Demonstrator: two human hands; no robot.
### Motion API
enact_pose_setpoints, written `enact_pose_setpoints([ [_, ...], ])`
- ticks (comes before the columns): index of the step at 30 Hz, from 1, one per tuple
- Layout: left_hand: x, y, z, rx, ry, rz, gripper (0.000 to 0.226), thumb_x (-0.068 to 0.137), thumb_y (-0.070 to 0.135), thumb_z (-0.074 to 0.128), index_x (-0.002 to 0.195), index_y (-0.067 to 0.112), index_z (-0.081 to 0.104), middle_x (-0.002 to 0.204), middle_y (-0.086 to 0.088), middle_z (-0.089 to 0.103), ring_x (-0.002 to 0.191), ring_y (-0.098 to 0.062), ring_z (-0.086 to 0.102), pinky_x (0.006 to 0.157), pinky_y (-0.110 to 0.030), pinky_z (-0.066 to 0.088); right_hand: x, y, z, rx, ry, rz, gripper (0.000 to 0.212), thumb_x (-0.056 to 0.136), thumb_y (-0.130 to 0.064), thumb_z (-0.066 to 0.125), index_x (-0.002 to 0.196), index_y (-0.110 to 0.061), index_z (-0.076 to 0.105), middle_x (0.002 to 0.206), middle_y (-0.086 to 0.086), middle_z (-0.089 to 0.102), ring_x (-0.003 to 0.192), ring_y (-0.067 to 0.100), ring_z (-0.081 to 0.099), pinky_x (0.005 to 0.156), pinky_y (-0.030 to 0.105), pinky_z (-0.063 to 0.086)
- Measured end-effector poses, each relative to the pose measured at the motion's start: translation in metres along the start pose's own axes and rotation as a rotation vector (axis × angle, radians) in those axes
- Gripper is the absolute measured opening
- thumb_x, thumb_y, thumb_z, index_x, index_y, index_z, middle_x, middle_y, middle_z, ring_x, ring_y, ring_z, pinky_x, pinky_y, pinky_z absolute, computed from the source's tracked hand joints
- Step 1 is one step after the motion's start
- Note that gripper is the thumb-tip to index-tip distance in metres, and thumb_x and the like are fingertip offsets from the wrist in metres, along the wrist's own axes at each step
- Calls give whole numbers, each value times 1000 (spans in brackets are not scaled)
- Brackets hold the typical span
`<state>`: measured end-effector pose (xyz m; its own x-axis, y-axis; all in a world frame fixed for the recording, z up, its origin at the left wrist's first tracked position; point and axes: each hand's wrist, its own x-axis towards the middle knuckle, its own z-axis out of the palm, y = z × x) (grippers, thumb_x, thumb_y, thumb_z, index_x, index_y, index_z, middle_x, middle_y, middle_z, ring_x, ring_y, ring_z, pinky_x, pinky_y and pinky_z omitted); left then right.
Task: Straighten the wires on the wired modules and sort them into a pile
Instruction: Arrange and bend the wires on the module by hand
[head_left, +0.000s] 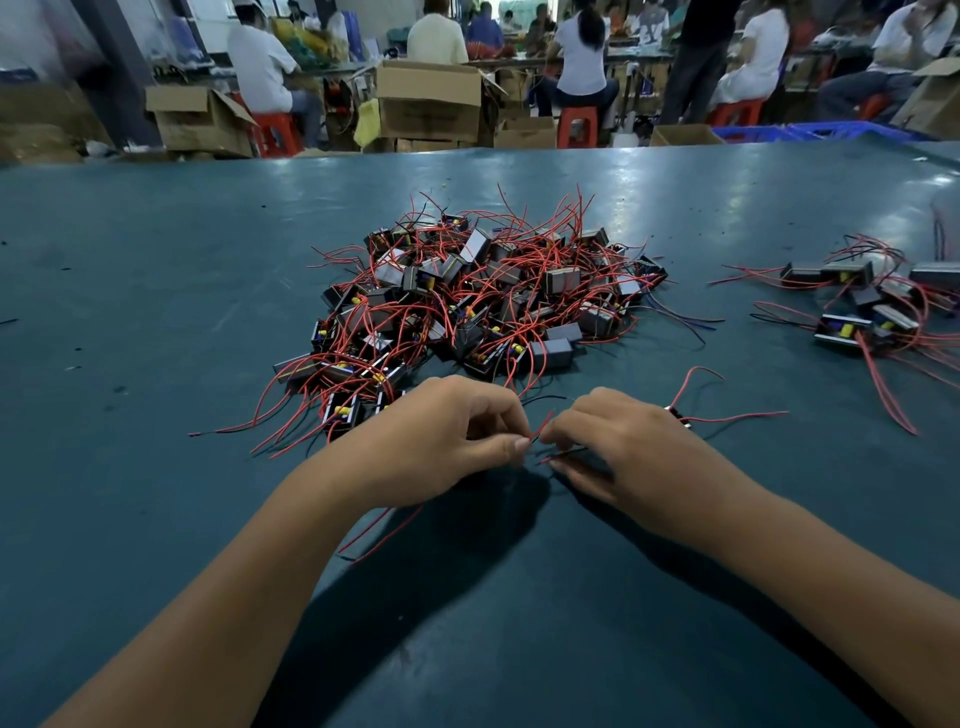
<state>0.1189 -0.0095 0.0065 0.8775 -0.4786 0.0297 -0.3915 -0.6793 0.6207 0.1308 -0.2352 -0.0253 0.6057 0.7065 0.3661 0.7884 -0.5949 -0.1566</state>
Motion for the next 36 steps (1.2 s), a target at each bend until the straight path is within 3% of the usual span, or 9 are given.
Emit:
enact_pose_setpoints([
  [5,0,1,3,11,40,2,10,97,26,65,89,24,70,75,11,71,59,-2,53,55,-16,38,0,-2,-1,84,43,91,6,93,-21,64,95,-15,66,86,-1,67,80,20,61,73,37,48],
  [9,1,2,5,-97,119,1,9,97,24,65,90,20,68,80,12,76,66,-9,67,61,-20,50,-1,-1,1,298,208,313,8,88,-17,71,83,-21,67,68,-14,65,67,4,60,64,14,42],
  [12,0,1,6,-129,142,0,8,95,23,67,88,20,68,79,11,76,65,-7,68,61,-15,50,-1,1,2,372,263,392,10,88,-19,71,80,-23,68,63,-13,64,62,3,58,59,9,38],
  [19,3,3,16,-113,158,8,8,94,23,69,86,24,69,74,10,74,61,-13,65,59,-28,53,-2,-2,3,532,329,448,11,89,-23,70,79,-27,68,63,-9,65,51,3,52,53,14,39],
  [22,3,2,21,-108,174,9,9,93,23,69,85,27,70,73,12,74,59,-8,63,60,-27,52,-2,-2,2,605,358,460,10,89,-21,70,80,-25,69,64,-7,66,52,5,53,53,19,42],
  [26,3,0,22,-113,190,-2,10,93,25,69,85,29,69,73,12,74,60,-8,65,64,-34,57,-2,-3,2,659,361,450,9,90,-20,70,82,-24,71,69,1,68,65,26,62,62,38,49],
  [30,4,2,23,-120,202,-5,9,94,25,68,85,28,69,72,12,74,59,-10,65,64,-34,55,-1,-2,2,723,369,436,10,89,-19,72,81,-24,71,68,3,66,60,22,56,59,37,46],
  [34,4,4,23,-108,197,-3,9,94,26,68,85,27,69,72,14,74,61,-10,66,69,-32,50,-1,-1,2,760,374,429,6,87,-22,75,82,-24,73,71,2,69,67,29,61,63,41,49],
  [36,5,4,24,-110,196,-7,9,94,27,68,85,27,69,73,15,74,61,-10,66,72,-31,45,0,-1,2,764,384,427,6,87,-23,76,82,-25,74,71,1,69,65,26,61,62,37,48],
])
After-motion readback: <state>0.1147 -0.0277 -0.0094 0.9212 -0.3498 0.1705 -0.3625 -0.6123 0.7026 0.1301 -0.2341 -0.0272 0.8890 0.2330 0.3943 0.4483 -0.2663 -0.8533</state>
